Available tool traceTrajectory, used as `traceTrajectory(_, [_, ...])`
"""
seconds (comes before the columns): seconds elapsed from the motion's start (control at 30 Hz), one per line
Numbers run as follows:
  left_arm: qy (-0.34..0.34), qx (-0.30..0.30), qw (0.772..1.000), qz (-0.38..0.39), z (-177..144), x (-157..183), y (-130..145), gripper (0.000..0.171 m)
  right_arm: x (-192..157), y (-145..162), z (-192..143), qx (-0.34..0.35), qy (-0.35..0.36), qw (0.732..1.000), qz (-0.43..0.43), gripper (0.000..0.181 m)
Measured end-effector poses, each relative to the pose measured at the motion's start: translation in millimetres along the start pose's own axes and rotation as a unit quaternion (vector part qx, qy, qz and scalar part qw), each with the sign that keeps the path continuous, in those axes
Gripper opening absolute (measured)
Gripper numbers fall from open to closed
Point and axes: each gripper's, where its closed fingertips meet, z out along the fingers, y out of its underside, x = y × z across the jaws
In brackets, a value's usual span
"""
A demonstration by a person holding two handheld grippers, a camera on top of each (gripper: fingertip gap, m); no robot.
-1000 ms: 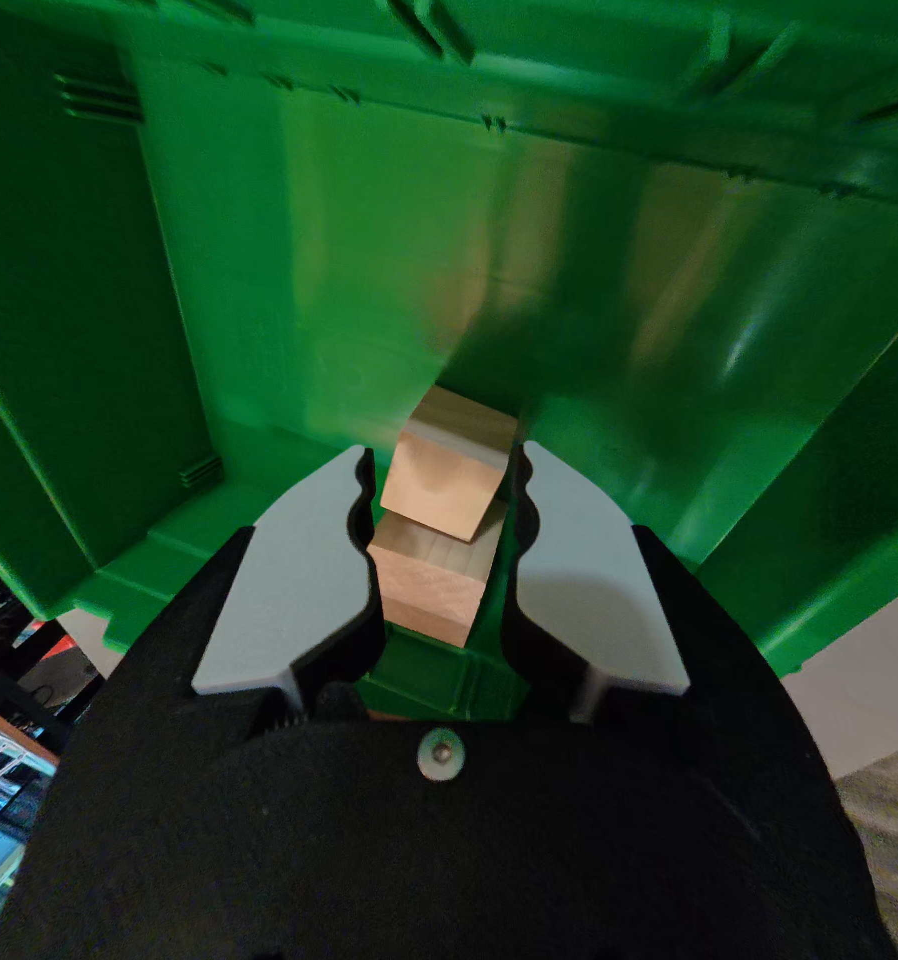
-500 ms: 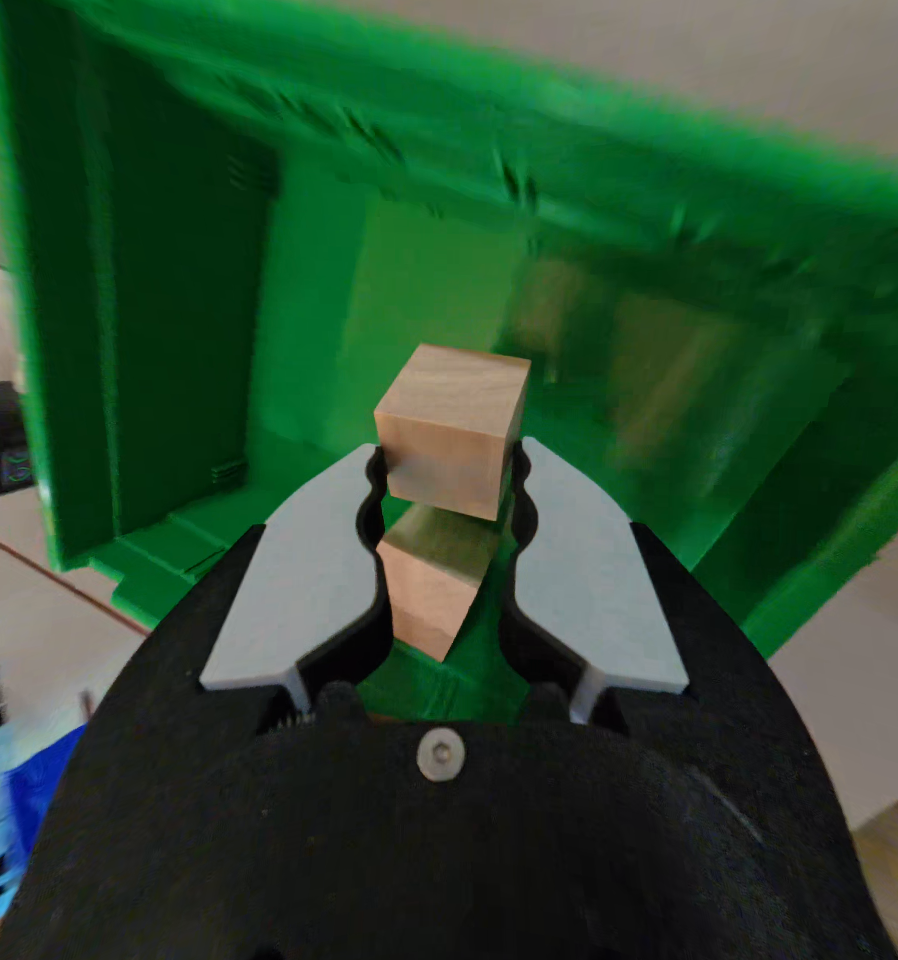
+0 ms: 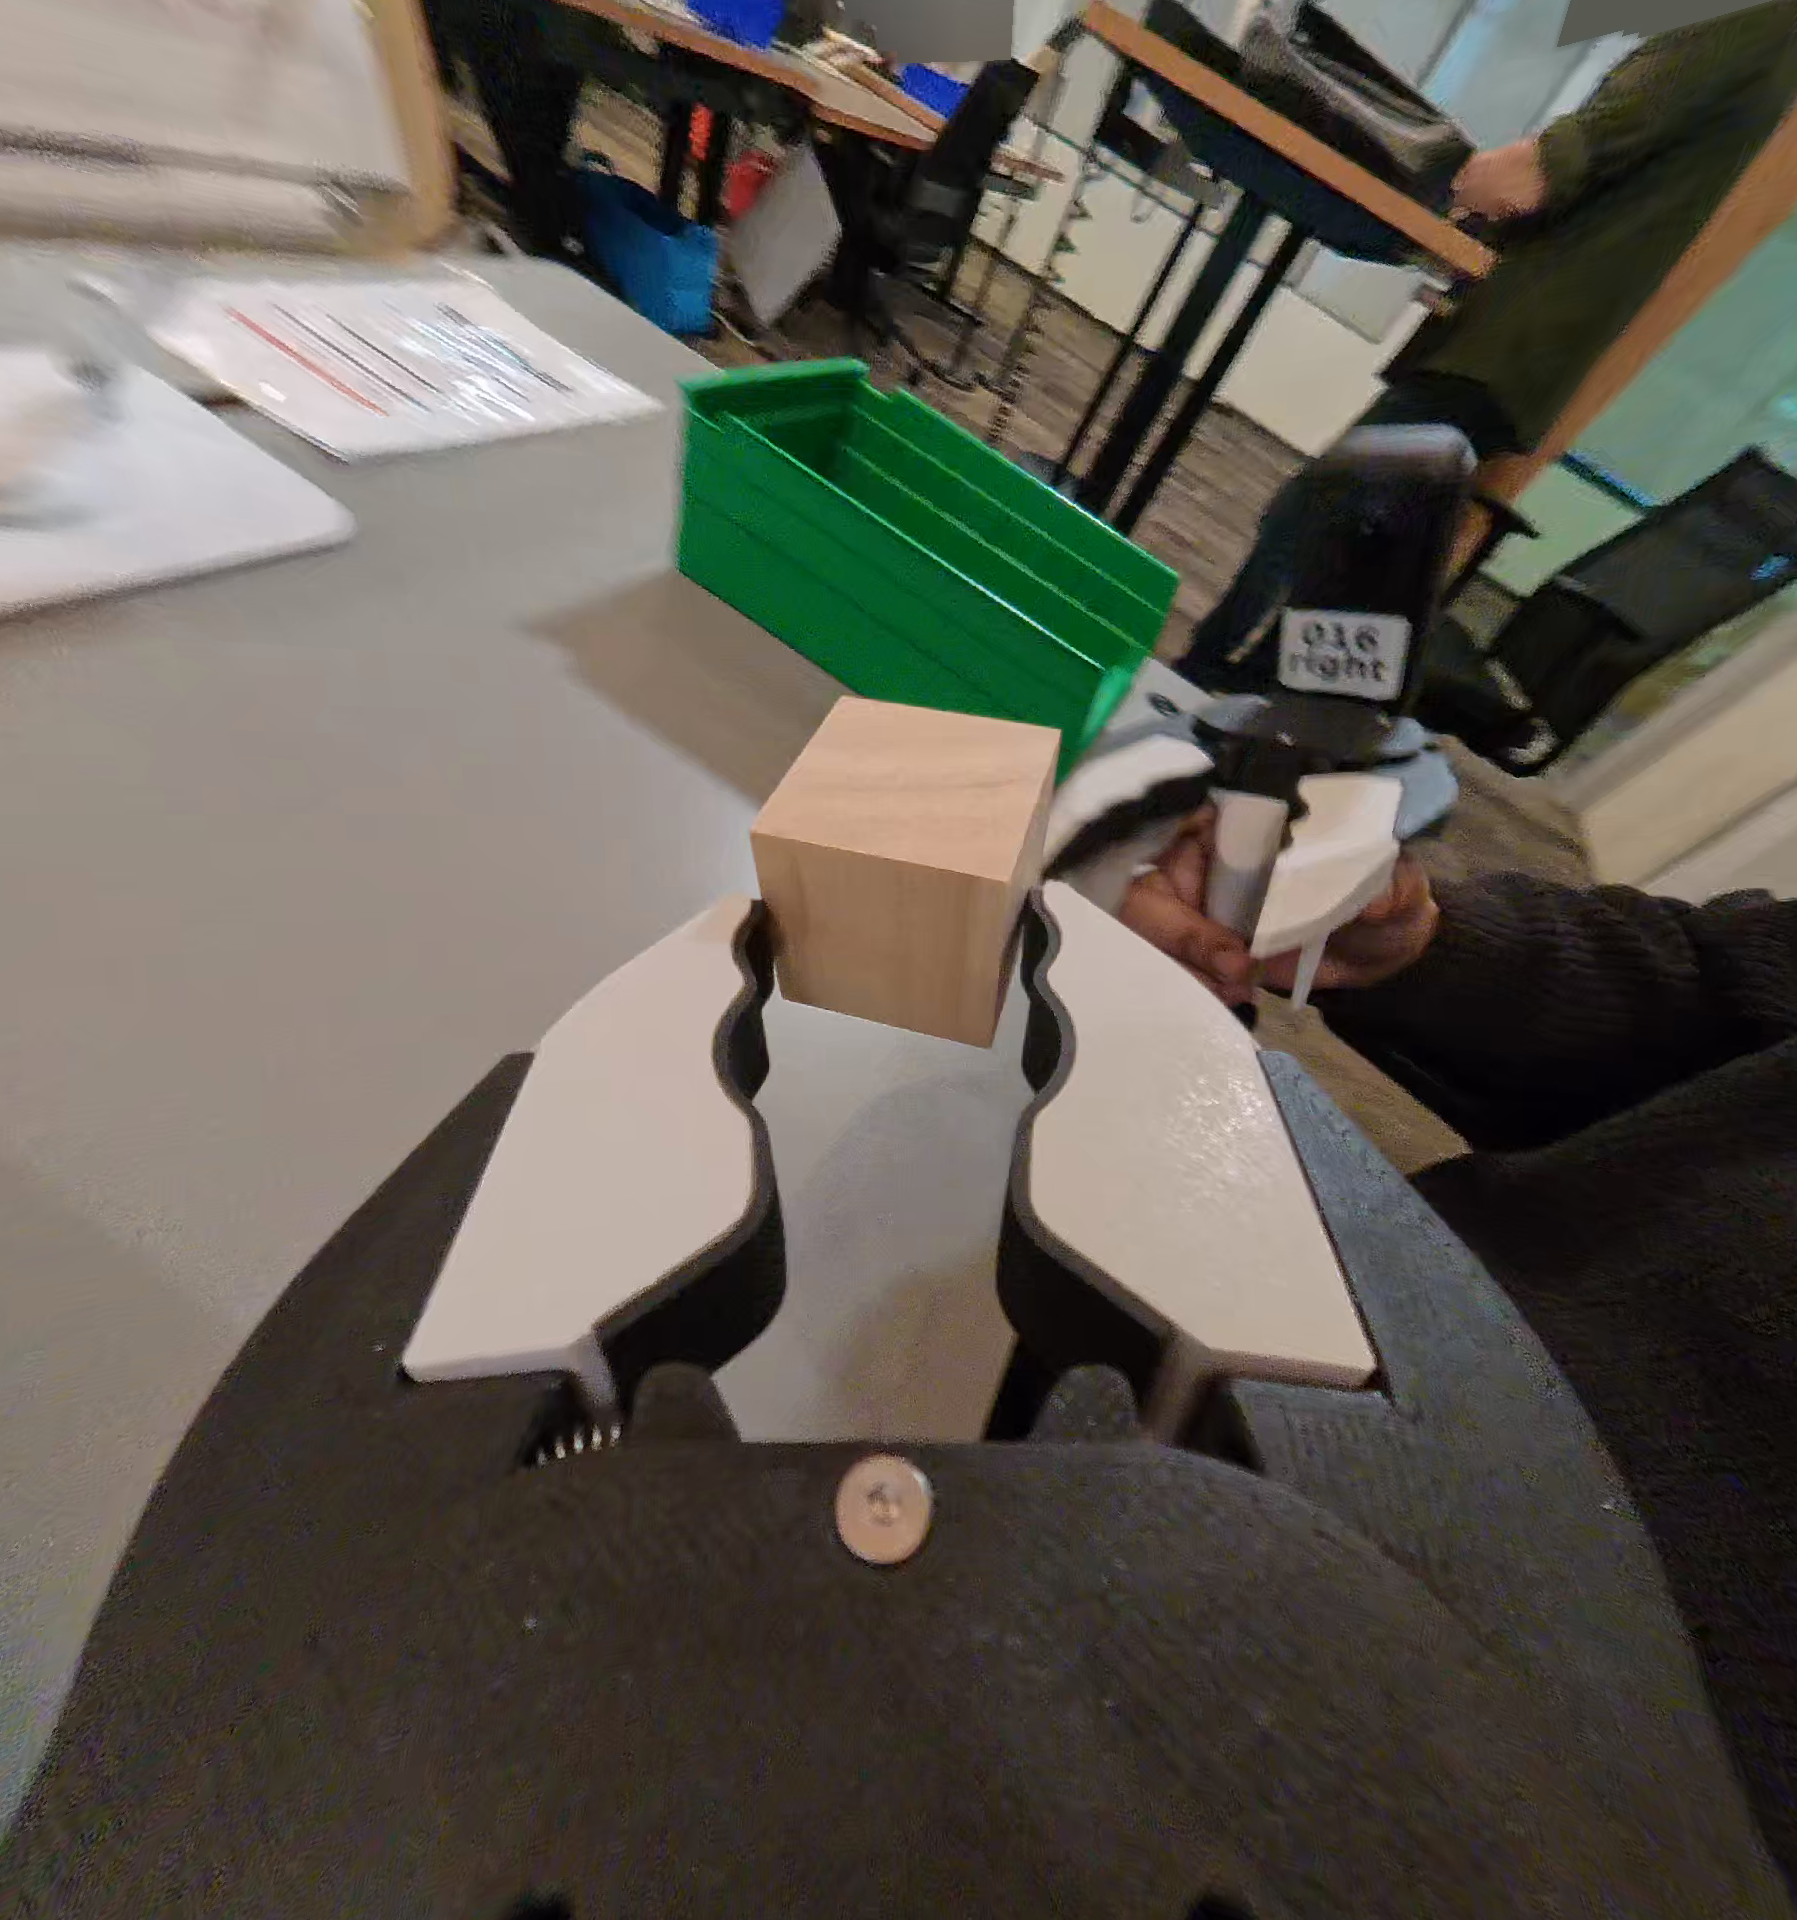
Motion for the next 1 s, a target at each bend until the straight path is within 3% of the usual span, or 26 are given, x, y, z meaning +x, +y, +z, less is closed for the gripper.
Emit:
traceTrajectory(0.07, [0.037, -0.004, 0.999, -0.02, 26.0, 23.1, 24.0, 0.047, -1.5, -1.0, -6.8, 0.016, -0.004, 1.0, 0.024, 0.065])
traceTrajectory(0.17, [0.067, -0.01, 0.996, -0.055, 50.1, 40.7, 51.5, 0.047, 3.3, 11.4, -17.5, 0.02, 0.008, 0.999, 0.041, 0.062])
traceTrajectory(0.33, [0.121, -0.033, 0.987, -0.104, 58.0, 56.7, 77.2, 0.047, 7.8, 37.8, -16.6, -0.037, -0.012, 0.998, 0.051, 0.058])
traceTrajectory(0.57, [0.146, -0.052, 0.979, -0.13, 57.2, 57.6, 87.0, 0.047, 5.3, 49.1, -10.1, -0.053, -0.055, 0.993, 0.096, 0.041])
traceTrajectory(1.0, [0.15, -0.064, 0.982, -0.1, 61.9, 50.1, 100.7, 0.047, 14.4, 62.8, -8.3, -0.084, -0.055, 0.99, 0.096, 0.042])
